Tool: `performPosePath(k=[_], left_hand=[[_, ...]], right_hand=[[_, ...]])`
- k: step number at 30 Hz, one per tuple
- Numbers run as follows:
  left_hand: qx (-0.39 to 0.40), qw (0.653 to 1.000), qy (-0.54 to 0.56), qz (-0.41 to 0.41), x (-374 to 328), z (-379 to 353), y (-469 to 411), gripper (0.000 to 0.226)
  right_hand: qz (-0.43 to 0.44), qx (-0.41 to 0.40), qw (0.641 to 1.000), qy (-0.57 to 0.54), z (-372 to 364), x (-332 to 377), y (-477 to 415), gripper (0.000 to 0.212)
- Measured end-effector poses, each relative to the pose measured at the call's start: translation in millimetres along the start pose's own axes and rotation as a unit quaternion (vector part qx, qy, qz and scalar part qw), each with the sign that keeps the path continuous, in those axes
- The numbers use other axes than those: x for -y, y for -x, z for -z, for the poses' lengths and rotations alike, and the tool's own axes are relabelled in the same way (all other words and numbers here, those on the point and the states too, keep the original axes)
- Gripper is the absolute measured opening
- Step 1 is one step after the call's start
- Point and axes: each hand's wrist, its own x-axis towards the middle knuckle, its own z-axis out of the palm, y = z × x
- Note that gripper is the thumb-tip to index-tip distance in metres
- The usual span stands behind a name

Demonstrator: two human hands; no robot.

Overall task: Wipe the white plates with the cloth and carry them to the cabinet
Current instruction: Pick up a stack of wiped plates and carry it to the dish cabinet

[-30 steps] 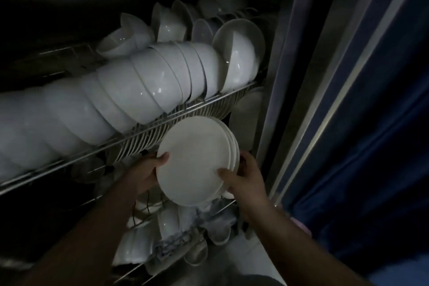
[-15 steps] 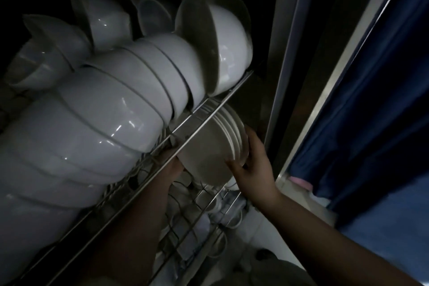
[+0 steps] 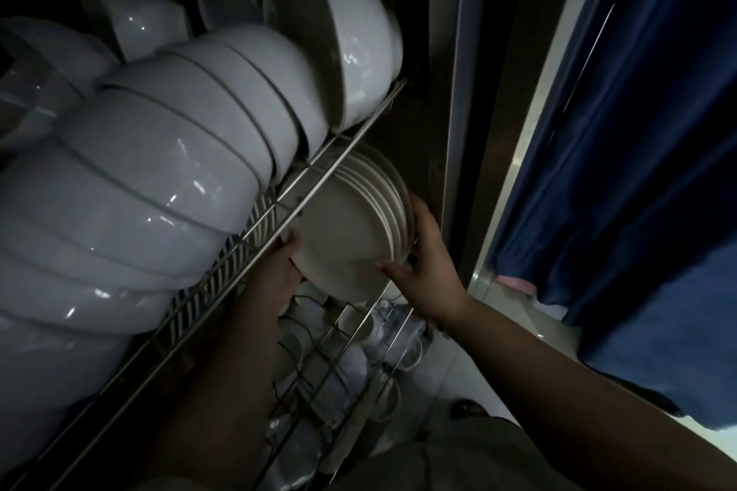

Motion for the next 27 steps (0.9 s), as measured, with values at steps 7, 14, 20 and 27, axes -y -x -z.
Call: performPosePath(k=[7, 14, 20, 27], left_hand=[[-0.028, 0.996, -0.023, -0.075, 4.6, 2.2, 10.7, 0.033], [-0.171, 0.921, -0.275, -0.216, 17.7, 11.2, 21.8, 0.018], [-0.184, 0.882, -0.348, -0.259, 20.9, 14.1, 30.4, 0.016], [-0.199, 0.855, -0.362, -0.314, 28.8, 3.3, 60.8, 0.032]], right_hand=[[-0.005, 0.001, 0.999, -0.034, 0.5, -10.1, 1.7, 0.097], [0.016, -0.001, 0.983, 0.185, 3.1, -9.2, 5.3, 0.122], [0.024, 0.041, 0.994, 0.103, 8.9, -20.1, 30.8, 0.114], [0.164, -0.03, 0.973, 0.157, 26.3, -6.0, 32.7, 0.059]])
